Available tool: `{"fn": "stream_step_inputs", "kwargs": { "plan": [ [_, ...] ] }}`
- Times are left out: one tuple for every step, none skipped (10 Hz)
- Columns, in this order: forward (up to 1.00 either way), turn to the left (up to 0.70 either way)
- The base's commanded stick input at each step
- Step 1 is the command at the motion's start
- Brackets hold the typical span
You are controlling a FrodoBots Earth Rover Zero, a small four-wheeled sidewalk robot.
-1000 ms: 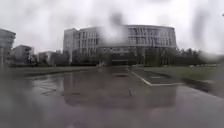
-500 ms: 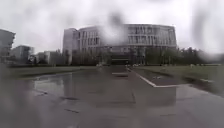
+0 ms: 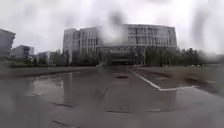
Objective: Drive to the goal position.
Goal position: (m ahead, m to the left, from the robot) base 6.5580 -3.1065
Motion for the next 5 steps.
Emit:
{"fn": "stream_step_inputs", "kwargs": {
  "plan": [
    [0.70, 0.00],
    [0.70, 0.00],
    [0.70, 0.00],
    [0.70, 0.00],
    [0.70, 0.00]
  ]
}}
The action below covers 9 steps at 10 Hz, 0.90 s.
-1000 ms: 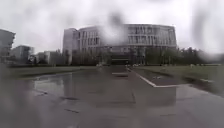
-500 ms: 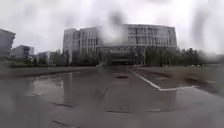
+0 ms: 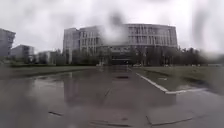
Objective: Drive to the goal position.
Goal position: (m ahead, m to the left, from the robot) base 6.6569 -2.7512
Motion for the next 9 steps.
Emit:
{"fn": "stream_step_inputs", "kwargs": {
  "plan": [
    [0.70, 0.00],
    [0.70, 0.00],
    [0.70, 0.00],
    [0.70, 0.00],
    [0.70, 0.00],
    [0.70, 0.00],
    [0.70, 0.00],
    [0.70, 0.00],
    [0.70, 0.00]
  ]
}}
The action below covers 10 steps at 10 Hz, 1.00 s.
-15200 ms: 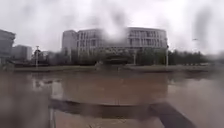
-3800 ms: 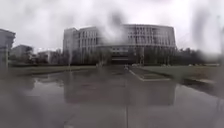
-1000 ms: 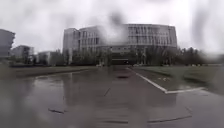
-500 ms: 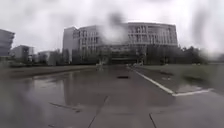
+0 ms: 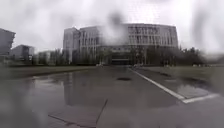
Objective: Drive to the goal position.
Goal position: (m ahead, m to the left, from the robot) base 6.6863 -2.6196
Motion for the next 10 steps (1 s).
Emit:
{"fn": "stream_step_inputs", "kwargs": {
  "plan": [
    [0.70, 0.00],
    [0.70, 0.00],
    [0.70, 0.00],
    [0.70, 0.00],
    [0.70, 0.00],
    [0.70, 0.00],
    [0.70, 0.00],
    [0.70, 0.00],
    [0.70, 0.00],
    [0.70, 0.00]
  ]
}}
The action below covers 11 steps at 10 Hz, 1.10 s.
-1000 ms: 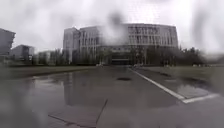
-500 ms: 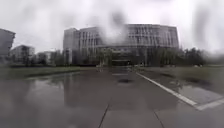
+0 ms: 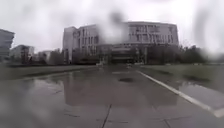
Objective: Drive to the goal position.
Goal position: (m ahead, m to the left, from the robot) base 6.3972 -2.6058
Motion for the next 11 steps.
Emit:
{"fn": "stream_step_inputs", "kwargs": {
  "plan": [
    [0.70, 0.00],
    [0.70, 0.00],
    [0.70, 0.00],
    [0.70, 0.00],
    [0.70, 0.00],
    [0.70, 0.00],
    [0.70, 0.00],
    [0.70, 0.00],
    [0.70, 0.00],
    [0.70, 0.00],
    [0.70, 0.00]
  ]
}}
